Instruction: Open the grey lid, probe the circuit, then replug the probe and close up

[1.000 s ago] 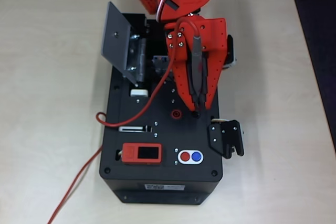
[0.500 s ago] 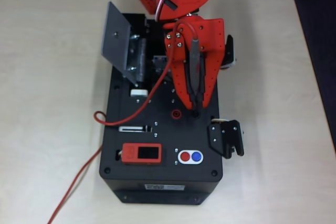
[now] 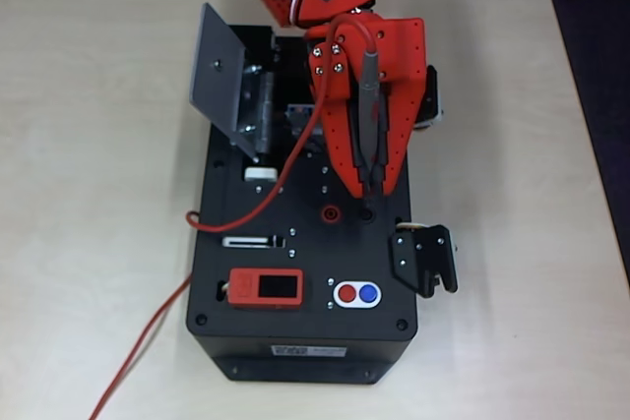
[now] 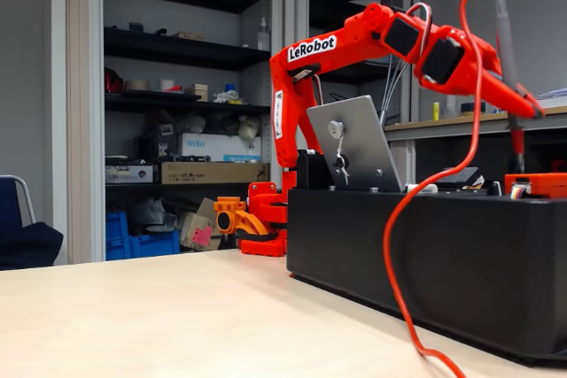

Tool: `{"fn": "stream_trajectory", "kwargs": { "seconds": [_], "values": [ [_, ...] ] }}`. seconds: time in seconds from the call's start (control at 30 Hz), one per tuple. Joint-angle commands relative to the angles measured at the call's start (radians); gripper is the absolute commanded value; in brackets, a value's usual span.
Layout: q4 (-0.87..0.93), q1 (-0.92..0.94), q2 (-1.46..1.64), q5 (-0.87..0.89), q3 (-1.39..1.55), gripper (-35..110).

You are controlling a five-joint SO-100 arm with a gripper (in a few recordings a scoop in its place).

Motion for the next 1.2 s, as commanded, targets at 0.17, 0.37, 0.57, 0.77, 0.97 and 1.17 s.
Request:
{"fn": "stream_trajectory", "kwargs": {
  "seconds": [0.17,0.37,0.57,0.77,0.97,1.17],
  "values": [
    [0.008,0.008,0.018,0.011,-0.041,0],
    [0.008,0.009,0.021,0.012,-0.028,0],
    [-0.015,0.012,0.026,0.011,0.005,0],
    [-0.037,0.011,0.034,0.015,0.029,0],
    [-0.052,-0.002,0.037,0.029,0.044,0],
    [-0.074,-0.006,0.038,0.032,0.064,0]
  ]
}}
